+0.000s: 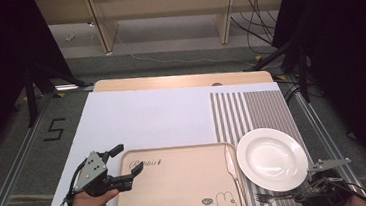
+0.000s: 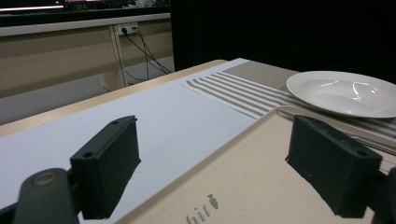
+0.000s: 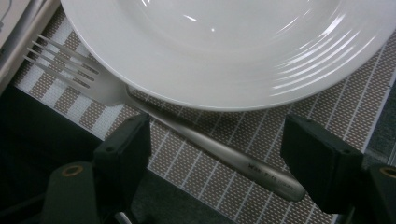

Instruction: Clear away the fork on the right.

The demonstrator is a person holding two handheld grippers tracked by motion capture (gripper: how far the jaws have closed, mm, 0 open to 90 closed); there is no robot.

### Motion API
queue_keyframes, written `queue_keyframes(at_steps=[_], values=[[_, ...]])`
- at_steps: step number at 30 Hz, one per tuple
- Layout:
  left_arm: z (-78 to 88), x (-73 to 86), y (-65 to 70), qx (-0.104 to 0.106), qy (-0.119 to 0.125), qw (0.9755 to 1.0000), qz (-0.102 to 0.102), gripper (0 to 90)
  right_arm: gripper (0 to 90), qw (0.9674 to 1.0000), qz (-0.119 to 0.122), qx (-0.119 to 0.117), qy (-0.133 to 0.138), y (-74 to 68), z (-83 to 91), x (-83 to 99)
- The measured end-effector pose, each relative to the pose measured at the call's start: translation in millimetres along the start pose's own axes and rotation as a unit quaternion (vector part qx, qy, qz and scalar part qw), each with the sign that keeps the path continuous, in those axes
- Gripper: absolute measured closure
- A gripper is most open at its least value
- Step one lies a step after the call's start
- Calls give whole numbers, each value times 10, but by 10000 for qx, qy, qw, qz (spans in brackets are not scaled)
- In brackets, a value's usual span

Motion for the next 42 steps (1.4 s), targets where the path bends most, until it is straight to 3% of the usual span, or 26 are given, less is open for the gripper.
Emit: queue_keyframes(at_steps=[1, 2, 4, 10, 12, 14, 17, 18, 19, 23, 25, 27, 28, 30, 32, 33, 34, 37, 42], values=[[-1, 1, 1, 3, -6, 10000, -6, 160, 256, 10000, 25, -17, -40, 2, -14, 5], [-1, 2, 2, 5, -10, 10000, -9, 159, 257, 9997, 218, -13, -56, 27, -28, 7], [-2, 2, 5, 11, -11, 10000, -6, 160, 258, 9998, 71, -95, -143, -9, -40, 10], [-12, 1, 5, 43, 18, 10000, 3, 159, 263, 9996, 16, -170, -223, -59, -127, -10], [-4, 1, 6, 10, -11, 10000, -10, 160, 265, 9995, 159, -174, -224, -44, -165, -12], [-3, -1, 6, 12, -7, 10000, -11, 159, 267, 9992, 14, -225, -344, -77, -180, -23], [-4, 2, 5, 13, -17, 10000, -14, 159, 273, 9990, 168, -229, -331, -87, -218, -42], [-4, 1, 6, 14, -15, 10000, -15, 159, 274, 9988, 115, -261, -395, -109, -217, -44], [-4, 1, 6, 11, -13, 10000, -15, 159, 276, 9987, 304, -270, -313, -92, -237, -59], [-4, 0, 5, 8, -13, 10000, -19, 159, 286, 9981, 435, -265, -334, -97, -265, -71], [-5, 0, 6, 7, -12, 10000, -17, 160, 295, 9980, 455, -293, -334, -100, -274, -69], [-5, 1, 5, 7, -15, 10000, -15, 159, 302, 9981, 308, -311, -430, -135, -275, -57], [-12, 1, 6, 36, 13, 10000, -1, 160, 302, 9974, 471, -342, -418, -122, -290, -56], [-13, -1, 5, 36, 14, 10000, -6, 159, 322, 9973, 567, -311, -357, -120, -297, -63], [-4, -1, 7, 10, -12, 10000, -23, 159, 347, 9971, 466, -296, -532, -147, -271, -47], [-2, -2, 8, 8, -8, 10000, -25, 159, 371, 9973, 536, -233, -443, -142, -284, -53], [-2, -3, 7, 10, -5, 10000, -30, 159, 385, 9976, 450, -183, -499, -161, -275, -44], [-1, -1, 6, 5, -11, 10000, -37, 160, 401, 9959, 626, -31, -651, -185, -267, -33], [-9, 3, 8, 23, -1, 10000, -9, 160, 460, 9949, 739, -54, -682, -208, -259, -35]])
Point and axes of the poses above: each handheld gripper's, and its own axes: z roughly backward along the jaws, x roughly out of its underside, y roughly to its right, the point moved 5 cm from there along -z, roughly forward along the jaws, and after that the axes turned 9 degrees about z, right-handed, at the moved point
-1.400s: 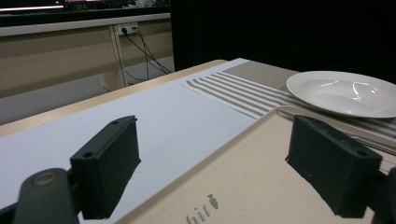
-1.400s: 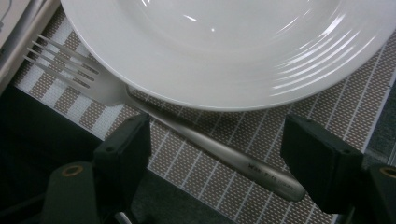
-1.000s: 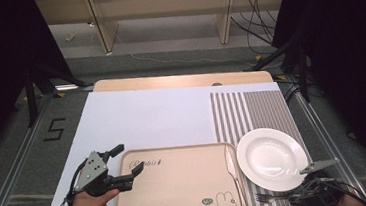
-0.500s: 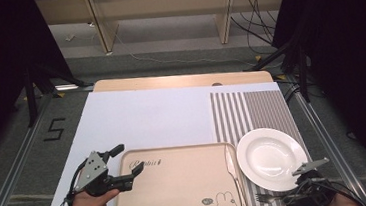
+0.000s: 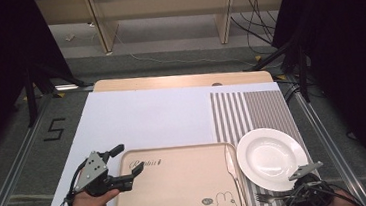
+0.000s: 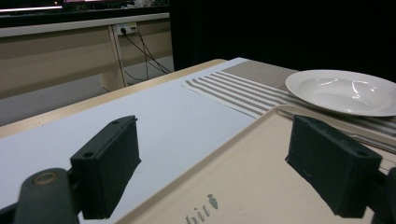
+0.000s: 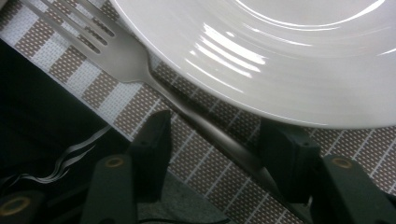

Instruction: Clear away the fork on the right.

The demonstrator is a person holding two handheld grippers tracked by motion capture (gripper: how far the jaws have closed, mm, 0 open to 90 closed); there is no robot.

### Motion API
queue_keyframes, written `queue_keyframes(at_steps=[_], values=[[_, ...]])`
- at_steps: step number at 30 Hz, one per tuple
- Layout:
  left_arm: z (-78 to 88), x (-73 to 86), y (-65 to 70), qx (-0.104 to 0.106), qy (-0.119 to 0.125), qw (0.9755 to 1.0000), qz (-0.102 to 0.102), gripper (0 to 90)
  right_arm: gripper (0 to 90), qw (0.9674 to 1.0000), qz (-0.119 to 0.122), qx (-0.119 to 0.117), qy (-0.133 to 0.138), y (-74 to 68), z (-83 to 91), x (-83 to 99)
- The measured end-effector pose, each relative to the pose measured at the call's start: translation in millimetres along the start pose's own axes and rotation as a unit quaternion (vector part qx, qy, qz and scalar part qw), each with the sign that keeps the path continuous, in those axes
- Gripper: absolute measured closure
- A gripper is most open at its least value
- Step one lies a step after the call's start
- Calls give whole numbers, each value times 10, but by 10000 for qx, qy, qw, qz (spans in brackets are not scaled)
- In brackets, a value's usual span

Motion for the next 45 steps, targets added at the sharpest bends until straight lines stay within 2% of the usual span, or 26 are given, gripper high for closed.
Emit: queue_keyframes(at_steps=[2, 3, 4, 5, 6, 7, 8, 13, 14, 16, 19, 20, 25, 28, 29, 30, 32, 36, 40, 41, 44, 45], values=[[6, -1, 1, -10, -21, 10000, -22, 160, 489, 10000, 19, -20, -45, -15, 5, 2], [6, -1, 2, -9, -19, 10000, -22, 160, 523, 9998, 170, 18, 44, 6, -6, -11], [5, 0, 1, -10, -20, 10000, -18, 160, 541, 9999, 107, -6, -43, -14, 10, -8], [0, 1, 0, -1, -4, 10000, -11, 160, 561, 9997, 238, 14, -50, -9, 8, -14], [1, 2, -1, -13, -13, 10000, -3, 160, 582, 9997, 175, -50, -140, -44, 18, -15], [2, 2, -1, -14, -21, 10000, -9, 160, 595, 9995, 273, -23, -146, -43, 15, -24], [3, 2, 0, -12, -22, 10000, -18, 160, 617, 9994, 272, -48, -202, -68, 18, -30], [-1, 6, -1, -14, -26, 10000, -11, 161, 697, 9962, 799, -65, -345, -80, 2, -88], [-1, 6, 0, -11, -24, 10000, -5, 161, 710, 9957, 833, -111, -382, -90, 3, -96], [-2, 7, -1, -13, -25, 10000, -1, 161, 714, 9939, 1020, -195, -362, -53, -14, -116], [-2, 9, -1, -14, -35, 10000, -8, 161, 733, 9930, 1052, -321, -420, -59, -10, -119], [-3, 9, -1, -16, -34, 10000, -8, 161, 739, 9921, 1129, -344, -436, -57, -14, -126], [-3, 9, -2, -18, -37, 10000, -10, 161, 761, 9884, 1367, -380, -545, -52, -23, -161], [-2, 9, -2, -16, -37, 10000, -11, 161, 771, 9876, 1377, -426, -625, -68, -18, -162], [-2, 9, -2, -17, -36, 10000, -11, 161, 783, 9861, 1503, -398, -581, -50, -25, -171], [0, 8, -2, -16, -34, 10000, -10, 161, 812, 9868, 1442, -381, -637, -61, -24, -172], [1, 7, -3, -18, -33, 10000, -21, 161, 836, 9845, 1570, -457, -637, -68, -26, -181], [0, 6, -1, -13, -32, 10000, -25, 161, 845, 9810, 1764, -401, -693, -77, -27, -194], [0, 7, -1, -14, -32, 10000, -15, 161, 849, 9796, 1832, -346, -749, -103, -22, -197], [-1, 8, 0, -10, -35, 10000, -19, 161, 850, 9772, 1979, -274, -725, -107, -27, -207], [0, 6, -4, -22, -30, 10000, -19, 161, 851, 9761, 2023, -232, -761, -126, -21, -207], [0, 6, -5, -27, -27, 10000, -14, 161, 851, 9747, 2106, -206, -723, -119, -26, -211]])
Point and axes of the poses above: each handheld gripper's, and its own axes: z roughly backward along the jaws, x roughly out of its underside, y roughly to its right, the point moved 5 cm from there along -z, roughly forward along the jaws, and after that the axes turned 9 degrees about z, right-handed, at the moved point
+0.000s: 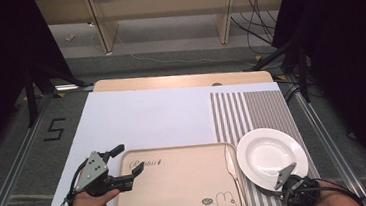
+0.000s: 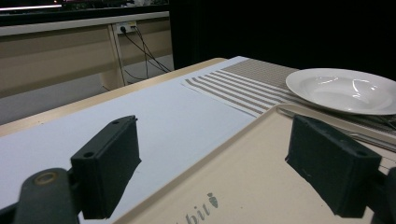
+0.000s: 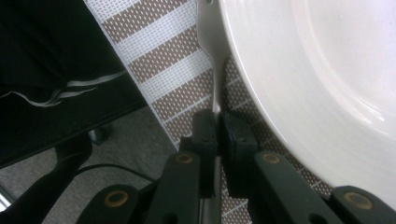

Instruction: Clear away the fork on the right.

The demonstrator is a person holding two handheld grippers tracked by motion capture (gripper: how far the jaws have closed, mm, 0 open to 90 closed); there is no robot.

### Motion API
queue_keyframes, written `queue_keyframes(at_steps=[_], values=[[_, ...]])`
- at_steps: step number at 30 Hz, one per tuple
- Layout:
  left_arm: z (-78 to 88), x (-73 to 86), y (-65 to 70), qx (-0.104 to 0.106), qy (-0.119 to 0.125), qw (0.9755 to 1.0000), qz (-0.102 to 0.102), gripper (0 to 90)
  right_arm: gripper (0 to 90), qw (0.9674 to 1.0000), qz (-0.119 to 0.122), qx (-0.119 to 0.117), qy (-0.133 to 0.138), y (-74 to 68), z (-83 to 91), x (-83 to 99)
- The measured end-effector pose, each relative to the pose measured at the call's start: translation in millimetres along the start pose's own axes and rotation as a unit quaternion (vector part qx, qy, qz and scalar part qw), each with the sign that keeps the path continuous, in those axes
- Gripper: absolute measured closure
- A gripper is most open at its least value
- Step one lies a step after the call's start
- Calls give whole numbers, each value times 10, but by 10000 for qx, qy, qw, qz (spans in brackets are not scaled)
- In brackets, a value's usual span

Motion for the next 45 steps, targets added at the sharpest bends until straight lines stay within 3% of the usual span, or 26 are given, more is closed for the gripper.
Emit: queue_keyframes(at_steps=[1, 2, 5, 8, 11, 13, 18, 23, 28, 29, 32, 34, 38, 41, 43, 45], values=[[0, 0, -2, -4, -4, 10000, -6, 161, 851, 9999, -150, 5, -81, -33, 10, -10], [-1, 0, 2, 3, -2, 10000, 7, 161, 851, 10000, -8, -7, -38, -21, 8, -16], [2, -1, 4, 10, -7, 10000, -21, 161, 852, 9999, 119, -15, 1, -55, 14, -52], [3, 0, 0, -3, -3, 10000, -10, 162, 852, 9998, 203, 12, -89, -76, 24, -85], [4, -1, 1, -3, -3, 10000, -12, 162, 852, 9999, 159, 30, 14, -113, 43, -130], [4, -1, 1, 0, -5, 10000, -23, 161, 852, 9995, 311, -26, 68, -126, 56, -155], [1, 2, 1, 3, -12, 10000, -22, 161, 853, 9986, 419, 28, 323, -169, 100, -260], [3, 0, 2, -1, -8, 10000, -25, 161, 853, 9962, 393, 0, 772, -172, 179, -358], [2, 1, 2, 9, -10, 10000, -34, 161, 853, 9930, 137, -114, 1166, -125, 238, -421], [0, 1, 3, 12, -11, 10000, -25, 161, 853, 9907, 13, -162, 1351, -105, 268, -452], [1, 0, 3, 9, -8, 10000, -32, 161, 852, 9886, 25, -196, 1490, -96, 295, -481], [2, -1, 1, 1, -9, 10000, -27, 161, 853, 9839, -63, -340, 1754, -86, 340, -530], [1, -1, 1, -4, -5, 10000, -19, 161, 853, 9695, -183, -654, 2354, -65, 431, -625], [-1, 0, 1, -3, -6, 10000, -9, 161, 853, 9624, -242, -840, 2572, -69, 515, -706], [-1, -1, 0, -6, -6, 10000, -16, 161, 853, 9582, -343, -832, 2716, -77, 564, -790], [0, -2, -1, -12, 0, 10000, -12, 161, 853, 9582, -267, -822, 2728, -97, 591, -871]])
Point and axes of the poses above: each handheld gripper's, and its own axes: z roughly backward along the jaws, x roughly out of its underside, y roughly to its right, the point moved 5 cm from there along -z, roughly forward along the jaws, and after that the axes turned 9 degrees about z, right-handed, at the moved point
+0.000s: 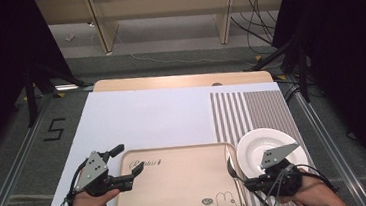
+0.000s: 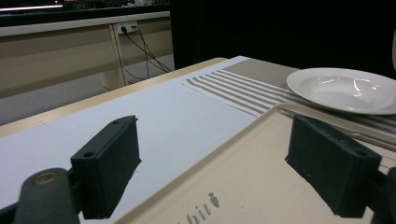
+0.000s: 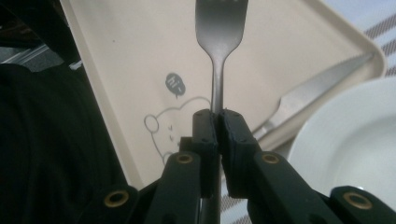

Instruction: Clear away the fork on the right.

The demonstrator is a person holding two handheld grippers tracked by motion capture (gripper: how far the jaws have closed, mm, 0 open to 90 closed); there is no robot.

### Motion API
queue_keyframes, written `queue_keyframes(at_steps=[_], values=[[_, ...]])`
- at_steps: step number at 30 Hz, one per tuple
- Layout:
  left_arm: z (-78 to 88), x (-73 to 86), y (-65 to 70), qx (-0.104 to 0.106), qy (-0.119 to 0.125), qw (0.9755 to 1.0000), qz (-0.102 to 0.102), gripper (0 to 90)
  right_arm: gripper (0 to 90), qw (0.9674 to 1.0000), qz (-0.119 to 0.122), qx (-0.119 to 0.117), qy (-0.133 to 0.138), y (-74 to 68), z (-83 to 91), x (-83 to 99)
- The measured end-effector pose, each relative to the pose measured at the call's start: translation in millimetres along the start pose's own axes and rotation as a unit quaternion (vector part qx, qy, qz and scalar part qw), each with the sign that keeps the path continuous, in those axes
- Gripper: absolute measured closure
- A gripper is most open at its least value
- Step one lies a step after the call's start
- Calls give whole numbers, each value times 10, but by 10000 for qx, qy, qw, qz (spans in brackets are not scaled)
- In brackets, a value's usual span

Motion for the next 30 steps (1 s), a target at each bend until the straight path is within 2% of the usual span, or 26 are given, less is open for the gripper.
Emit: queue_keyframes(at_steps=[8, 10, 11, 14, 16, 30], values=[[0, -6, -7, 33, 38, 10000, -4, 161, 853, 10000, 64, 20, 45, -35, -135, -250], [1, -7, -15, 17, 38, 10000, 7, 161, 853, 9999, 90, -61, 3, -57, -171, -295], [7, -7, -17, -16, 14, 10000, 11, 161, 853, 9999, 118, -10, 26, -64, -203, -320], [7, -8, -11, -11, 13, 10000, -1, 161, 853, 9998, 179, -120, -53, -96, -247, -385], [7, -8, -9, -6, 12, 10000, -12, 161, 853, 9997, 228, -111, -74, -104, -294, -432], [12, -14, -11, -16, 46, 10000, 13, 160, 853, 9988, 378, -200, -233, -182, -554, -596]])
Point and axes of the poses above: each handheld gripper's, and its own axes: z roughly backward along the jaws, x roughly out of its underside, y roughly to its right, the point moved 5 cm from there along -z, roughly forward along the jaws, and after that the axes turned 9 degrees about z, right-handed, at the moved point
